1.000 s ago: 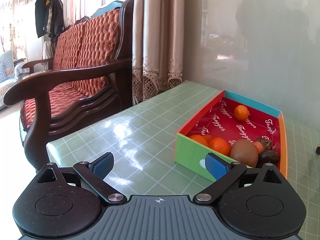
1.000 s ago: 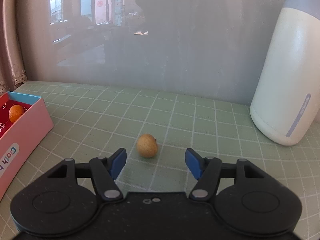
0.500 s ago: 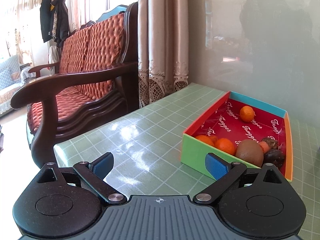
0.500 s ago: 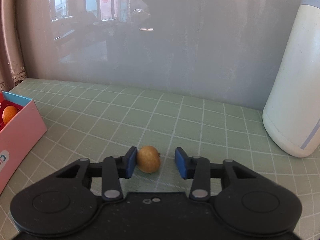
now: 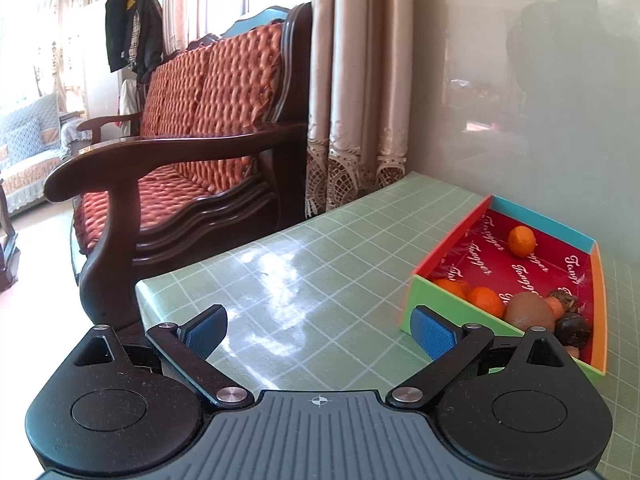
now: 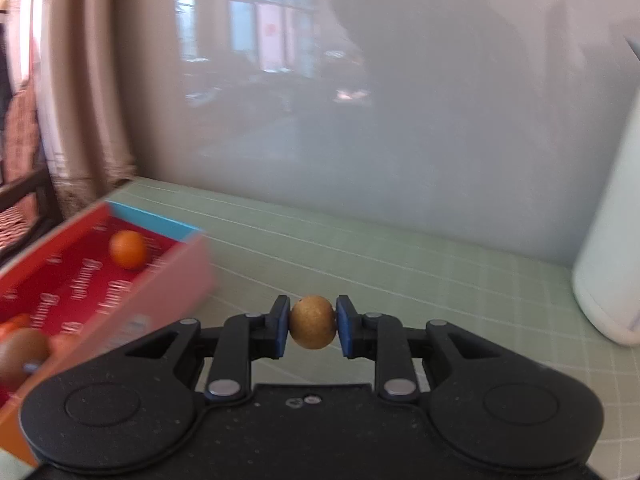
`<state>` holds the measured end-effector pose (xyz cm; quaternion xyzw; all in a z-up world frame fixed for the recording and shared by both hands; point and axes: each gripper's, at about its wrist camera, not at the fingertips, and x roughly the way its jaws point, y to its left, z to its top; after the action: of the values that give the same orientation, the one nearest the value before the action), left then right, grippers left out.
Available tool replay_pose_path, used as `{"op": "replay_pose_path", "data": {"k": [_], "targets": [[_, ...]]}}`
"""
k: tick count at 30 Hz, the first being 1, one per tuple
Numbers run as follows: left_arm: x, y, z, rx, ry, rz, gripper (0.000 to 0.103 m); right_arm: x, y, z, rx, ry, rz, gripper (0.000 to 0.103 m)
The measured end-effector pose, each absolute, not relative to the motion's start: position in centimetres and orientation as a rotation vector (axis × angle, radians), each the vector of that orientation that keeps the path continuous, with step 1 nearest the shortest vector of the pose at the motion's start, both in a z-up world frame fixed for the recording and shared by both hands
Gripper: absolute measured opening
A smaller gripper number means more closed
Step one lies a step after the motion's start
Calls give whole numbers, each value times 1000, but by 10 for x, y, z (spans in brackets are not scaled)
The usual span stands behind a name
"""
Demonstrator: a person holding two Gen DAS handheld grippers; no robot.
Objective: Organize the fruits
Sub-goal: 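Carry the nut with the right gripper into the red box and release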
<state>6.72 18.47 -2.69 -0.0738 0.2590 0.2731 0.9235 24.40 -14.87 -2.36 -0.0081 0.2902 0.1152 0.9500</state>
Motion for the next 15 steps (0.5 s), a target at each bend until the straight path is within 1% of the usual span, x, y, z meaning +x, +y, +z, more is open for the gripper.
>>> {"op": "replay_pose_path", "data": {"k": [7, 15], "targets": [[58, 207, -29, -173, 550, 591, 98, 223, -64, -1, -76, 550, 425, 24], [46, 236, -37, -208, 598, 610, 98, 225, 10, -11, -131, 606, 517, 24]]}}
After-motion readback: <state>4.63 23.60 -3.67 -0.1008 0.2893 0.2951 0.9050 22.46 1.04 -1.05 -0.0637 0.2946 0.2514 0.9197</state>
